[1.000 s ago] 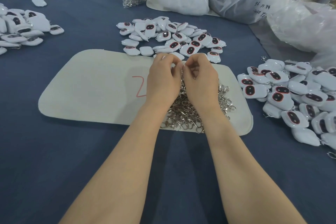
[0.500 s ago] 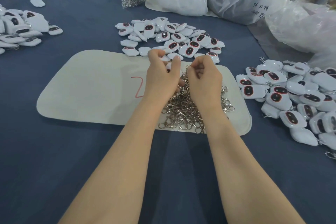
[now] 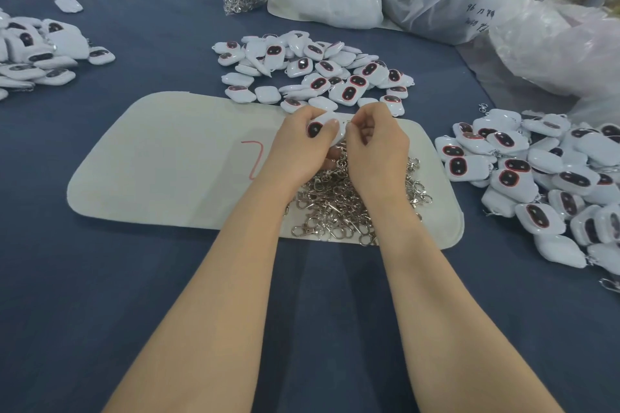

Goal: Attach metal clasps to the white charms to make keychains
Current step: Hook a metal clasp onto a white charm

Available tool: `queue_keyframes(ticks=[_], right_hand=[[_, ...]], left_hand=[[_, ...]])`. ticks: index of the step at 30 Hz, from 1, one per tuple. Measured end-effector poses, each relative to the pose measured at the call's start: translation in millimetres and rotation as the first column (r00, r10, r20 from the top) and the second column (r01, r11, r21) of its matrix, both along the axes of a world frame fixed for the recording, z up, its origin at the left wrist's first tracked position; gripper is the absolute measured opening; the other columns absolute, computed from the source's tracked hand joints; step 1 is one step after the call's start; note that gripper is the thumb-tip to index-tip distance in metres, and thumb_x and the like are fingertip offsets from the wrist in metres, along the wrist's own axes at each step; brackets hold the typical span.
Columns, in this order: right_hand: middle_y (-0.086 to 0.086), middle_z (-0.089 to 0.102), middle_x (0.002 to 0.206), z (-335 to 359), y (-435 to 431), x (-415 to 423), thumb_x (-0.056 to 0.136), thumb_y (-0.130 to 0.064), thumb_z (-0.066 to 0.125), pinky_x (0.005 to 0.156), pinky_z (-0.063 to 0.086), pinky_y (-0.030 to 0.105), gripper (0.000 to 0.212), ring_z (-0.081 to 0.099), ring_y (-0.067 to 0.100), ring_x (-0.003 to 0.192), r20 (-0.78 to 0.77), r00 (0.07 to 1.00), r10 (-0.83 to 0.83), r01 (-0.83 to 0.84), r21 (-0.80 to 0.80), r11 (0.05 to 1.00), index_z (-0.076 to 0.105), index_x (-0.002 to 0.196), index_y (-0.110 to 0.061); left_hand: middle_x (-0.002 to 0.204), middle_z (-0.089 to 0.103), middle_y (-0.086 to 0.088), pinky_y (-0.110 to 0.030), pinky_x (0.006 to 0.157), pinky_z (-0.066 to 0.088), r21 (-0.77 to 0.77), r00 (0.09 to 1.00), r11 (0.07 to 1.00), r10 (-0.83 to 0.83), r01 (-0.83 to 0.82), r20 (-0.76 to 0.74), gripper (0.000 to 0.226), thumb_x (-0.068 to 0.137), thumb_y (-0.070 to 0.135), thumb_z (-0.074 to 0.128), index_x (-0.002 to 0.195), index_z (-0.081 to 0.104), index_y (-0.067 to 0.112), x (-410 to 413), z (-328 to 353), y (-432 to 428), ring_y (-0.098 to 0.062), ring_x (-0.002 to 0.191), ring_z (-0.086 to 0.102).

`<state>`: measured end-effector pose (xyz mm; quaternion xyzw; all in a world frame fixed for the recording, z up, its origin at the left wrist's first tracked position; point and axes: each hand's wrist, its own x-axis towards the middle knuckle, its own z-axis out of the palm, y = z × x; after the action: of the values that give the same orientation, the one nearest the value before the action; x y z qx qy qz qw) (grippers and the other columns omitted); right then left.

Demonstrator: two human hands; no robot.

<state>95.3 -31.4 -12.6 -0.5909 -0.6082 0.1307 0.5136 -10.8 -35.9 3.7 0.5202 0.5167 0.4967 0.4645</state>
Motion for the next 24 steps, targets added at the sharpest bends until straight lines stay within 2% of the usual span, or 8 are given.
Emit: queue_keyframes(ticks=[2,6,9,11,13,16,20,24], right_hand=[[-0.003,0.056,0.079,-0.2,-0.3,-0.5,0.088,-0.005,0.055,0.067,0.039,0.019,0.013,0.051,0.016,0.074,0.009,1.000,0.006,-0.006,0.004,1.000,0.051,0.084,-0.017],[-0.002,0.056,0.079,0.8,-0.4,-1.6,0.088,-0.004,0.055,0.068,0.041,0.023,0.014,0.050,0.016,0.073,0.015,1.000,0.011,-0.011,-0.005,1.000,0.050,0.083,-0.017],[0.001,0.058,0.081,2.9,-1.5,-2.9,0.088,-0.003,0.054,0.070,0.045,0.029,0.014,0.051,0.018,0.074,0.026,0.999,0.022,-0.022,-0.018,1.000,0.051,0.084,-0.016],[0.003,0.059,0.083,3.6,-1.5,-3.6,0.089,-0.003,0.053,0.069,0.043,0.029,0.014,0.052,0.020,0.075,0.064,0.997,0.033,-0.031,-0.037,0.999,0.051,0.085,-0.016],[0.005,0.059,0.086,3.9,-2.0,-3.9,0.089,-0.003,0.051,0.066,0.037,0.026,0.013,0.051,0.020,0.076,0.135,0.990,0.046,-0.038,-0.059,0.998,0.052,0.086,-0.016],[0.006,0.059,0.088,4.8,-3.2,-3.5,0.090,-0.003,0.051,0.068,0.036,0.027,0.008,0.050,0.022,0.080,0.220,0.973,0.071,-0.055,-0.079,0.995,0.056,0.091,-0.008],[0.009,0.062,0.091,5.4,-3.8,-4.3,0.090,-0.002,0.049,0.072,0.042,0.033,0.010,0.054,0.024,0.083,0.259,0.961,0.100,-0.064,-0.145,0.987,0.058,0.092,-0.006],[0.007,0.061,0.091,6.3,-4.9,-3.7,0.089,0.000,0.050,0.073,0.042,0.032,0.011,0.054,0.023,0.083,0.252,0.963,0.092,-0.063,-0.119,0.991,0.059,0.093,-0.006]], left_hand=[[0.084,0.059,0.002,-0.017,0.051,0.051,0.023,0.998,1.000,0.015,-0.013,-0.064,0.013,0.097,0.018,0.051,0.108,0.056,0.015,0.3,-1.7,1.7,0.002,0.050,0.057],[0.081,0.060,0.004,-0.017,0.048,0.049,0.053,0.992,0.998,0.036,-0.029,-0.124,0.014,0.096,0.019,0.051,0.108,0.057,0.016,-0.3,-2.9,2.8,0.003,0.048,0.056],[0.084,0.061,0.000,-0.020,0.048,0.049,0.067,0.981,0.997,0.062,-0.050,-0.186,0.015,0.095,0.020,0.051,0.108,0.058,0.015,-0.4,-2.1,3.2,-0.007,0.054,0.059],[0.086,0.062,-0.002,-0.026,0.055,0.053,0.061,0.975,0.996,0.071,-0.059,-0.212,0.017,0.095,0.021,0.051,0.109,0.058,0.014,-0.4,-1.3,3.2,-0.016,0.061,0.061],[0.092,0.063,-0.005,-0.033,0.072,0.053,0.070,0.956,0.996,0.081,-0.064,-0.283,0.022,0.095,0.024,0.050,0.112,0.057,0.012,-0.2,-1.4,3.2,-0.024,0.075,0.062],[0.093,0.061,-0.004,-0.026,0.070,0.039,0.171,0.883,0.983,0.135,-0.064,-0.450,0.023,0.097,0.023,0.048,0.114,0.055,0.009,0.5,-3.6,0.8,-0.020,0.079,0.054],[0.106,0.060,-0.013,-0.037,0.082,0.045,0.249,0.804,0.968,0.159,-0.014,-0.572,0.027,0.097,0.021,0.045,0.120,0.052,0.008,1.2,-6.0,-2.9,-0.028,0.095,0.056],[0.093,0.061,-0.005,-0.028,0.070,0.038,0.269,0.821,0.963,0.182,-0.036,-0.542,0.021,0.096,0.022,0.047,0.113,0.054,0.011,0.9,-6.7,-2.1,-0.019,0.080,0.054]])
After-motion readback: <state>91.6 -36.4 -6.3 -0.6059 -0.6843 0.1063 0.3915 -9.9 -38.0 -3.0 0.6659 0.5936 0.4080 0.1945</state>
